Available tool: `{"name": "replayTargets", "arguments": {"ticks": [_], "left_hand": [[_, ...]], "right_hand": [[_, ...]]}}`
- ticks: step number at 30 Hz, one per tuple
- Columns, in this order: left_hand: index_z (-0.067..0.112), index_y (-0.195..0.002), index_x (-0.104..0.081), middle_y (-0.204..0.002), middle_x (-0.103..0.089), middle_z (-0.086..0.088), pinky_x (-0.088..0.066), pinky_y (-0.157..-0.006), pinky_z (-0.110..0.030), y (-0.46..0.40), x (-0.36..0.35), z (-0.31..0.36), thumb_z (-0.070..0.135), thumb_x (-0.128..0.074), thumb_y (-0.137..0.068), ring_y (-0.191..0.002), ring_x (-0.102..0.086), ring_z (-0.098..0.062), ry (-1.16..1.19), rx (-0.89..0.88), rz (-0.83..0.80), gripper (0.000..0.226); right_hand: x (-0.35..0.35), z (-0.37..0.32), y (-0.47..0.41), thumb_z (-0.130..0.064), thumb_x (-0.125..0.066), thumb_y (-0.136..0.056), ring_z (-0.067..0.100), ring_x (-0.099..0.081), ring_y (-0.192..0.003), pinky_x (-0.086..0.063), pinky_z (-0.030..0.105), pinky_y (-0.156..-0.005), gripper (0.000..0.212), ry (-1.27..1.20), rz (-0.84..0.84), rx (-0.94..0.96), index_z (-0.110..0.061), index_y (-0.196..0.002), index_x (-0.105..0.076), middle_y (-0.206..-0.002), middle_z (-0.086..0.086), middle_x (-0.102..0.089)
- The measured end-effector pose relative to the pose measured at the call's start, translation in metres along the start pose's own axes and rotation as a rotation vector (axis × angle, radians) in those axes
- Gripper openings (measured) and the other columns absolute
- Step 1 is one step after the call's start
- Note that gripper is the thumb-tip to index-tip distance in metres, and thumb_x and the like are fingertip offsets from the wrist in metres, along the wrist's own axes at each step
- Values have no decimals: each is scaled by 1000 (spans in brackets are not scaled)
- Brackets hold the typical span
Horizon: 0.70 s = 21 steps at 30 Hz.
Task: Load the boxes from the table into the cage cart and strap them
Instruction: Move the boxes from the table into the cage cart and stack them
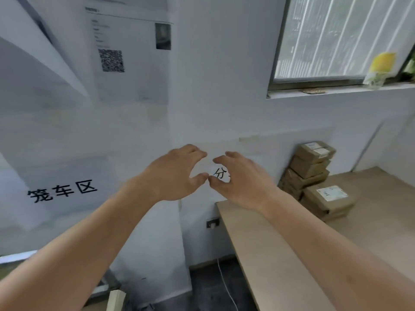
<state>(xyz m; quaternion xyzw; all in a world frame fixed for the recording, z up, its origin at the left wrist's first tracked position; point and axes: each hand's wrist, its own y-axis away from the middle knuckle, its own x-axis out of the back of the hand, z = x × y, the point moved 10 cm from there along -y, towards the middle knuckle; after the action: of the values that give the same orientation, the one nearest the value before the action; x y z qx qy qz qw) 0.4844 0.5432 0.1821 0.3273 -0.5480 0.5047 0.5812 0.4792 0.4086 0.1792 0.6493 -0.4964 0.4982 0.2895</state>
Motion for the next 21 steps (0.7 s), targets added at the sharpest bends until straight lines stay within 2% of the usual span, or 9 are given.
{"name": "replayTargets", "arguments": {"ticks": [6, 12, 14, 17, 21], "left_hand": [[29, -156, -41, -155, -40, 14, -44, -112, -40, -76, -46, 77, 56, -51, -101, -138, -47, -16, 61, -118, -57, 61], [29, -156, -41, -154, -42, 13, -46, -109, -42, -142, -86, 144, 52, -53, -102, -132, -51, -16, 87, -245, -129, 60], [28, -156, -42, -154, -43, 10, -45, -110, -42, -165, -101, 164, 51, -53, -102, -134, -50, -18, 86, -293, -149, 59], [27, -155, -43, -152, -46, 8, -46, -107, -41, -201, -125, 191, 50, -53, -103, -127, -55, -20, 77, -359, -188, 58], [25, -155, -44, -154, -45, 6, -45, -104, -35, -257, -159, 221, 46, -55, -103, -124, -57, -22, 116, -455, -224, 57]], "right_hand": [[23, 107, 9, -53, -53, -100, 25, -51, -134, -45, 41, -105, 55, 34, 18, -152, -27, -148, -51, -149, 1, -49], [44, 204, 20, -55, -54, -98, 23, -48, -139, -43, 43, -110, 59, 47, 73, -321, -26, -149, -51, -153, 1, -47], [46, 236, 22, -56, -54, -96, 24, -50, -136, -44, 43, -108, 55, 59, 76, -392, -26, -143, -55, -151, 2, -48], [45, 281, 21, -56, -53, -96, 25, -53, -130, -45, 44, -106, 48, 51, 81, -509, -26, -132, -60, -142, 2, -53], [39, 337, 7, -57, -53, -96, 24, -47, -137, -42, 41, -110, 54, 35, 114, -621, -31, -143, -54, -150, 1, -48]]}}
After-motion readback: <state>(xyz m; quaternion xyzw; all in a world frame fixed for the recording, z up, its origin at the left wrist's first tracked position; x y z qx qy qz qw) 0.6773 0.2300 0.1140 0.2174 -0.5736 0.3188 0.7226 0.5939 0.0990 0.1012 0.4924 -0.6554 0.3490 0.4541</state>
